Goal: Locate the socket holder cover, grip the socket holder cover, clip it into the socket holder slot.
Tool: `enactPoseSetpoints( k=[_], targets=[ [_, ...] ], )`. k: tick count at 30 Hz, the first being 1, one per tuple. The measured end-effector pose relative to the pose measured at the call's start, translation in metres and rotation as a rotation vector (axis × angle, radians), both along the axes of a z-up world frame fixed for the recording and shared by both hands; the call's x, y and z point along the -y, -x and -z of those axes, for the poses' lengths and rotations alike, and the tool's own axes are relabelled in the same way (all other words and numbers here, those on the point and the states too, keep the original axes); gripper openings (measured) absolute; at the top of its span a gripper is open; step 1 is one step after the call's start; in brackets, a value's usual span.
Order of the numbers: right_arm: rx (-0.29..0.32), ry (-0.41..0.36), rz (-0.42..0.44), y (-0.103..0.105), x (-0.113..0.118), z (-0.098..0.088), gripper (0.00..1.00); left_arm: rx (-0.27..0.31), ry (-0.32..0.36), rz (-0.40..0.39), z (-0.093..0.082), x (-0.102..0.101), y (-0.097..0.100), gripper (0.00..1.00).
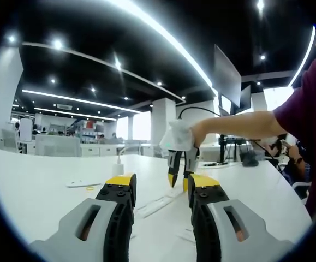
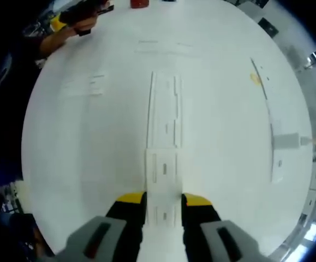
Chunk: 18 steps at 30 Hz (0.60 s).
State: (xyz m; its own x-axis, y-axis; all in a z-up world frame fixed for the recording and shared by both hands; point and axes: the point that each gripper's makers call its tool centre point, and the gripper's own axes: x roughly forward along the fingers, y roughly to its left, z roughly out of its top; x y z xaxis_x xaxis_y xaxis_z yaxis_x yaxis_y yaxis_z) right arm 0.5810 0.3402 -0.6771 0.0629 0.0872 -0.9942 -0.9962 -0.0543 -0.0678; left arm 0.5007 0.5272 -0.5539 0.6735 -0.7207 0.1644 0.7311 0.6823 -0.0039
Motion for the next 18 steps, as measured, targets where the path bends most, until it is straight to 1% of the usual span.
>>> enactPoseSetpoints(
  k=[5,18],
  targets=[
    [-0.005,0.015,-0.004,-0.0034,0.0019,0.002,0.27,0.0,0.001,0.009,0.0004,0.0014,0.0007,0.39],
    [-0.007,0.007,-0.01,0.0,-0.005,0.0017,0.27,-0.005,-0.009,0.011,0.0032,0.0024,0.0002,0.39]
  ],
)
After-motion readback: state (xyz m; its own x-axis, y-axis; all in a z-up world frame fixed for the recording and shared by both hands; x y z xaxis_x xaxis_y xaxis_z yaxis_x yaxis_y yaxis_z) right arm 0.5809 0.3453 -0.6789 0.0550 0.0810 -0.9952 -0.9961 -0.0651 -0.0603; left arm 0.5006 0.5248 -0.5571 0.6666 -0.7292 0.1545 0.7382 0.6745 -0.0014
